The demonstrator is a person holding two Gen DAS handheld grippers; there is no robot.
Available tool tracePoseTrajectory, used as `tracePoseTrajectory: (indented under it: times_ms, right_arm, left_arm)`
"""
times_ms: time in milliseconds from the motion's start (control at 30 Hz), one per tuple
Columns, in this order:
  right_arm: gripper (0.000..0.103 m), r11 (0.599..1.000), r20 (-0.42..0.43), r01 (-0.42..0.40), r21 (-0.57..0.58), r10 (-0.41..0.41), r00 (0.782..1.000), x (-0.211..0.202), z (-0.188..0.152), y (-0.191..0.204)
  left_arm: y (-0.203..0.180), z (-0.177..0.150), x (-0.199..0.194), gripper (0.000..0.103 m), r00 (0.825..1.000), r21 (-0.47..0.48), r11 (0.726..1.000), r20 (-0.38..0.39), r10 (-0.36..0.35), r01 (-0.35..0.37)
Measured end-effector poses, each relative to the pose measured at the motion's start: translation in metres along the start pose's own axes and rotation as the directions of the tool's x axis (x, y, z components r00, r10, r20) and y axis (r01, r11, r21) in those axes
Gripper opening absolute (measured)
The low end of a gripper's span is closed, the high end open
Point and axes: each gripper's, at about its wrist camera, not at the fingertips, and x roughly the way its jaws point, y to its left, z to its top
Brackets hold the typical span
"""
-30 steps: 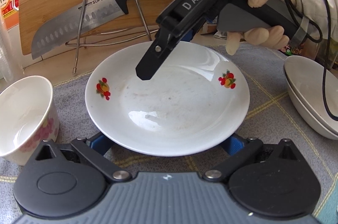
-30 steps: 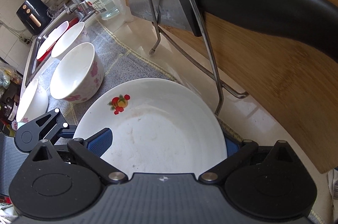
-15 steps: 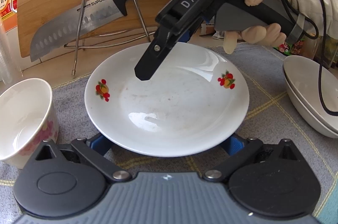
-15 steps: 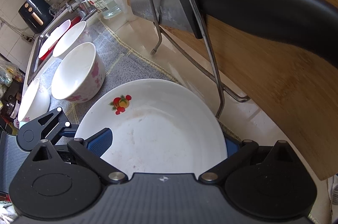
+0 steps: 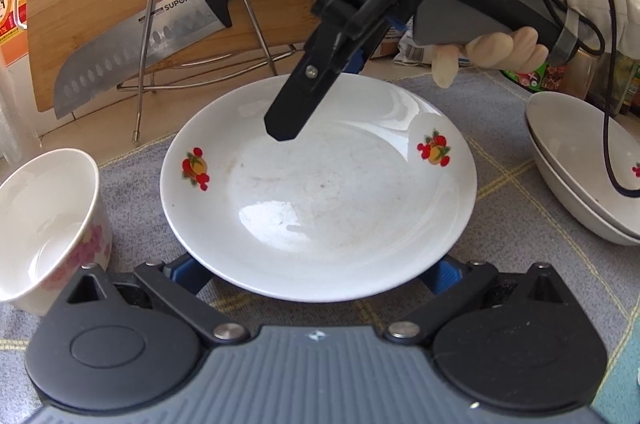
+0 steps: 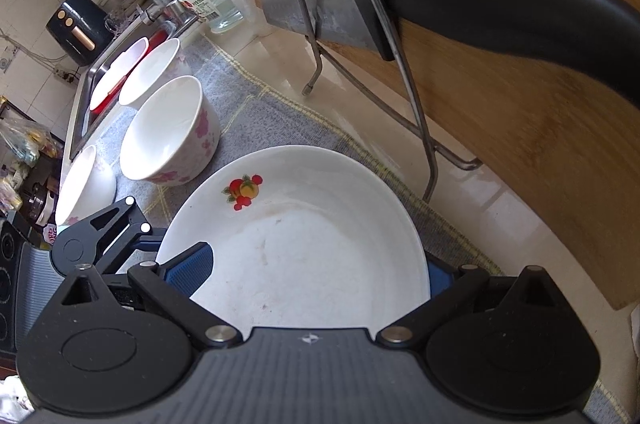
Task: Organize plates and bowls
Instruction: 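Lift the fruit-print plate with the right gripper and carry it toward the plate stack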
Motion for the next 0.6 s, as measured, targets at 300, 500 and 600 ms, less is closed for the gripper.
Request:
tracePoseTrajectory:
  times_ms: [300,500,600]
  right_arm:
    - [0.103,0.999,0.012,0.028,-0.016,-0.028,1.0,0.0046,0.0025,0.0023]
    - [0.103,1.0,0.014,0.02,0.001,-0.02,1.0,0.0019,0.0029,0.002]
    - [0.103,1.0,0.014,0.024,-0.004,-0.023,1.0,0.0009,0.0016,0.0049]
  left_arm:
    - [0.0071,-0.0034,-0.0004,0.103,1.0,-0.004,1.0,0.015,-0.014,0.014]
    - [0.0073,-0.0053,-0.0009,0.103,1.0,-0.003,1.0,0.013,-0.013,0.013]
    - [0.0067,-0.004,-0.0014,0.103,1.0,-0.002,1.0,0.005,-0.008,0.008]
